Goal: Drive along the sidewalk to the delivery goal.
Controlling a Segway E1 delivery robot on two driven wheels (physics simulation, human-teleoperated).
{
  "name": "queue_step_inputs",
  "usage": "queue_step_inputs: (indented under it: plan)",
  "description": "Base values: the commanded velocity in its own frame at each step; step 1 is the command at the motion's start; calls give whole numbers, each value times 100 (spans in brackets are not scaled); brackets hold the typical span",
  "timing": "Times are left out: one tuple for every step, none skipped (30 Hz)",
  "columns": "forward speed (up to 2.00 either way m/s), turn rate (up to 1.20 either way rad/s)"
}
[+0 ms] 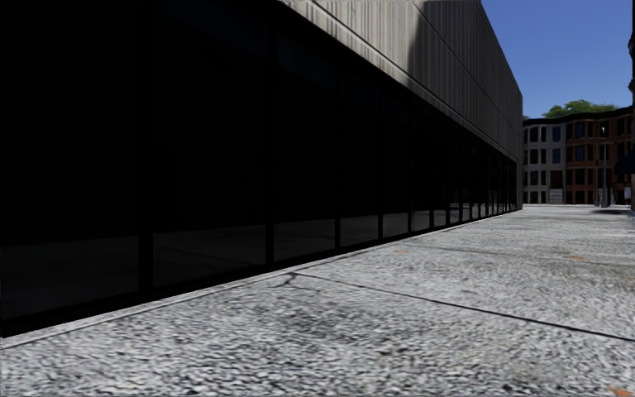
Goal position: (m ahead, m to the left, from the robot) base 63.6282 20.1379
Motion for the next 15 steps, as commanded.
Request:
queue_step_inputs:
  plan:
    - [140,-44]
    - [140,-44]
    - [140,-44]
    - [140,-44]
    - [141,-44]
    - [141,-44]
    - [141,-44]
    - [141,-44]
    - [141,-44]
    - [141,-44]
    - [141,-44]
    - [141,-44]
    - [141,-44]
    - [141,-44]
    - [141,-44]
